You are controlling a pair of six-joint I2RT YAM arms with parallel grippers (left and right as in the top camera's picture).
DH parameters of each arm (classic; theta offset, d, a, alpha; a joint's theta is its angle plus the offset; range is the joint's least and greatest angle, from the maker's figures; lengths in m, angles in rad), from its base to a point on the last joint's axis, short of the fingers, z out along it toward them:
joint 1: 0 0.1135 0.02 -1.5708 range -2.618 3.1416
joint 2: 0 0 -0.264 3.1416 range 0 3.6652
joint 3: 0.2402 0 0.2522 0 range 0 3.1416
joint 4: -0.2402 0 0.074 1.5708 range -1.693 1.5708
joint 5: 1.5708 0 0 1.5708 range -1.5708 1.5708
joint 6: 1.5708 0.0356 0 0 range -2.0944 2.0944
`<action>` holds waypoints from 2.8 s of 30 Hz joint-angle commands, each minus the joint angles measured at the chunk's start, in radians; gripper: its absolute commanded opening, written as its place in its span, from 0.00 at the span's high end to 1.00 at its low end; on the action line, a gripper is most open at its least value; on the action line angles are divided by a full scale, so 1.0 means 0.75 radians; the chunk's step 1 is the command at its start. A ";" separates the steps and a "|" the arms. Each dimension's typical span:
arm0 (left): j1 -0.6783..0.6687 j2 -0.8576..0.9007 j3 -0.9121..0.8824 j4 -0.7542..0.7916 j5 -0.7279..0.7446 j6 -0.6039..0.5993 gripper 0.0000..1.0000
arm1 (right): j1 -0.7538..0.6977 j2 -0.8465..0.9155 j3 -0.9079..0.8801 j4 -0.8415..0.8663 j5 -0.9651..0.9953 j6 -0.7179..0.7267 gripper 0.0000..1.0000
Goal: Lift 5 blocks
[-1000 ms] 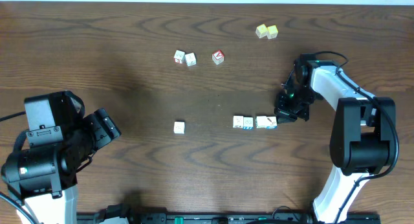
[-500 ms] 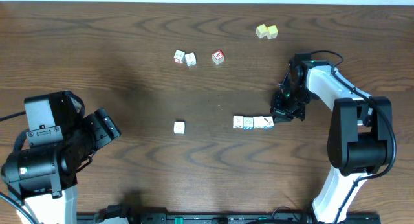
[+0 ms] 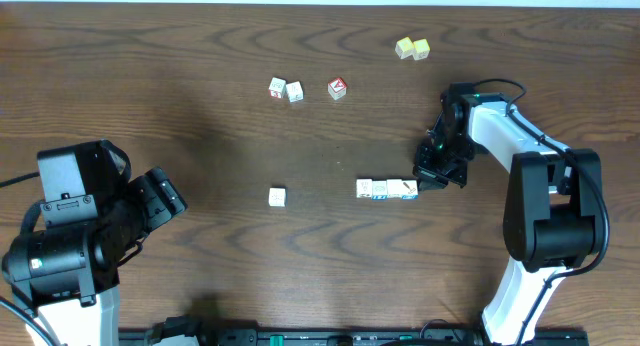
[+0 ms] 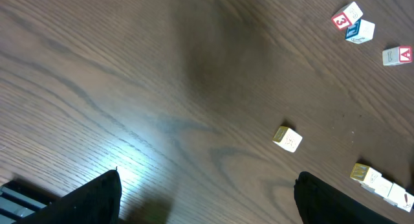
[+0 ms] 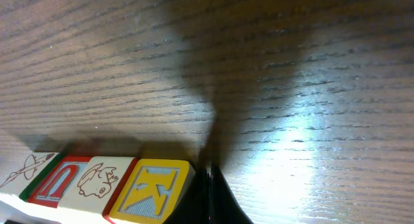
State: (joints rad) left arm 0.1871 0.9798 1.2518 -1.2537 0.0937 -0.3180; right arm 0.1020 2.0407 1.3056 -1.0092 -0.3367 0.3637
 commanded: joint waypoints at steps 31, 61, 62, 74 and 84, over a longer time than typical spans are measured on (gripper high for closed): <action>-0.004 -0.001 0.012 -0.004 -0.021 -0.012 0.14 | -0.102 -0.680 0.200 -0.396 0.513 0.132 0.60; -0.005 0.012 0.011 0.074 0.359 -0.218 0.14 | -0.213 -0.775 0.200 -0.435 0.442 0.132 0.01; -0.005 0.017 0.010 0.073 0.390 -0.202 0.14 | -0.213 -0.775 0.200 -0.435 0.442 0.133 0.01; -0.007 0.207 -0.258 0.127 0.495 -0.101 0.37 | -0.213 -0.775 0.200 -0.435 0.442 0.133 0.01; -0.257 0.520 -0.333 0.385 0.642 0.114 0.34 | -0.213 -0.775 0.200 -0.435 0.442 0.133 0.01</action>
State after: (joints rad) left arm 0.0566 1.3220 1.0061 -0.9962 0.5129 -0.3138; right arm -0.0559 1.4643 1.4425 -1.3354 -0.0044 0.4633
